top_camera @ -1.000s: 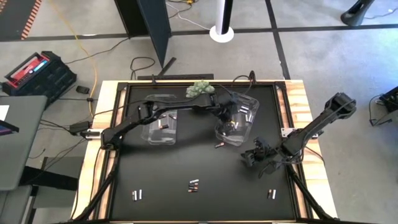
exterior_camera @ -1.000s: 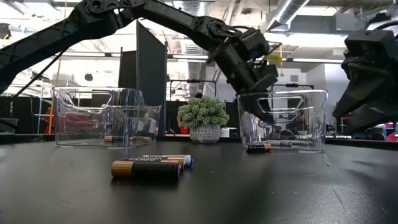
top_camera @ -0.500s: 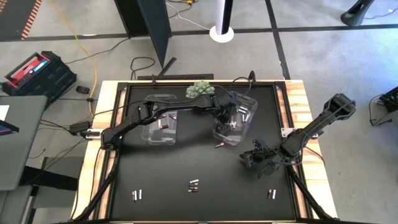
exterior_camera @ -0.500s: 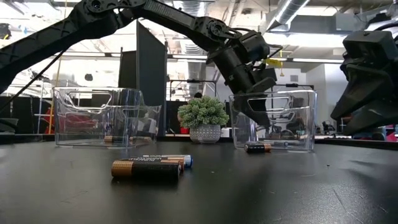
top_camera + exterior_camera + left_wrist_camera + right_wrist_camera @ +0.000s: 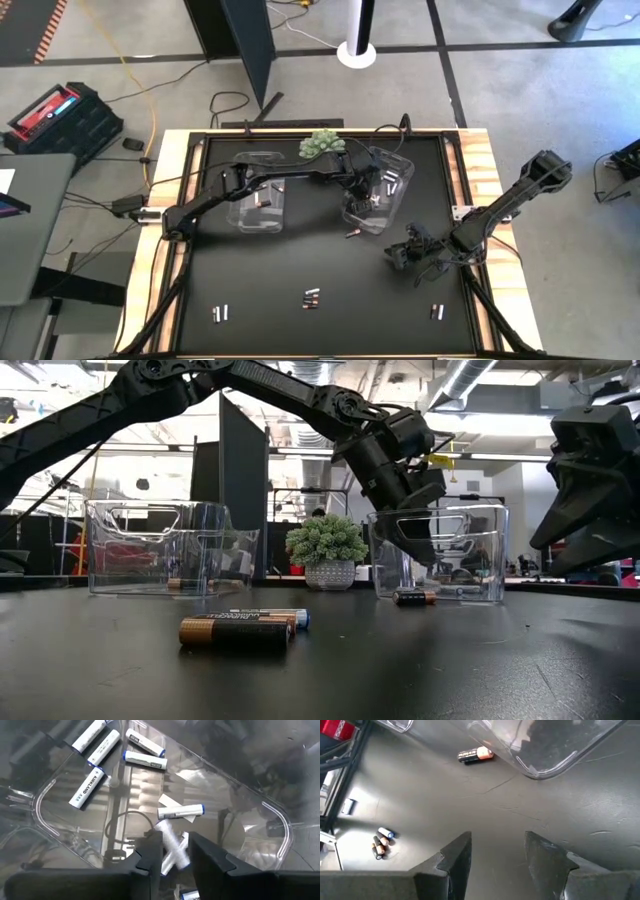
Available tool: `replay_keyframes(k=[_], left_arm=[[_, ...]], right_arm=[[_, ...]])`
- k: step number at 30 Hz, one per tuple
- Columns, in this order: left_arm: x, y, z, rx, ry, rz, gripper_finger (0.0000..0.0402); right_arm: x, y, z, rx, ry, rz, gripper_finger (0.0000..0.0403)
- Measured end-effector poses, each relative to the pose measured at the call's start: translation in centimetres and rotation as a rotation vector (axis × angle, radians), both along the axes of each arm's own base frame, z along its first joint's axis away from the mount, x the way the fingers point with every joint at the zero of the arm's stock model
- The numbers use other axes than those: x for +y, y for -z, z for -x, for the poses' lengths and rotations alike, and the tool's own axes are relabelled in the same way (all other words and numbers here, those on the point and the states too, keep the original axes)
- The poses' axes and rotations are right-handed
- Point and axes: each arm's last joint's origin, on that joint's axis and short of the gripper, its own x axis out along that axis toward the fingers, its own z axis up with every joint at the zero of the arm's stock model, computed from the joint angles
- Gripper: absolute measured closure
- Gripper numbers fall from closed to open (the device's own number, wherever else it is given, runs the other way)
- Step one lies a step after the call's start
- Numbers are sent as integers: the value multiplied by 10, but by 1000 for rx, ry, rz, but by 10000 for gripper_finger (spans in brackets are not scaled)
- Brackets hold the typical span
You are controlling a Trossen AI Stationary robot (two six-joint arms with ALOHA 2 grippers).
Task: Sort batteries
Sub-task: Put the white-blue battery into the right transparent bin, then adjust the right transparent bin
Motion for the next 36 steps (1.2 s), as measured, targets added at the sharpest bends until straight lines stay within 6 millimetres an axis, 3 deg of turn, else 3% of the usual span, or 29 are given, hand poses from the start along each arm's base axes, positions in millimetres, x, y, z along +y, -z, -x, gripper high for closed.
replay_keyframes(k=[4,8,19,25,30,33,36], left_arm=[[0,-2,0,-2,20,-15,307],[1,-16,-2,-23,21,-22,306],[-2,-97,22,-134,56,-83,306],[-4,-142,47,-128,106,-297,306],[-3,-189,81,-67,-67,-549,306],[-3,-215,105,-62,-166,-602,306],[-1,-235,132,-77,-120,-526,306]], right_arm=[[1,-1,-1,-23,32,-47,202],[1,-1,-1,-39,77,-101,202],[1,0,0,0,32,-95,202],[1,2,1,62,-6,-133,202],[-5,6,2,146,-12,-165,213],[-11,8,2,188,16,-154,247],[-18,5,2,280,43,-118,302]])
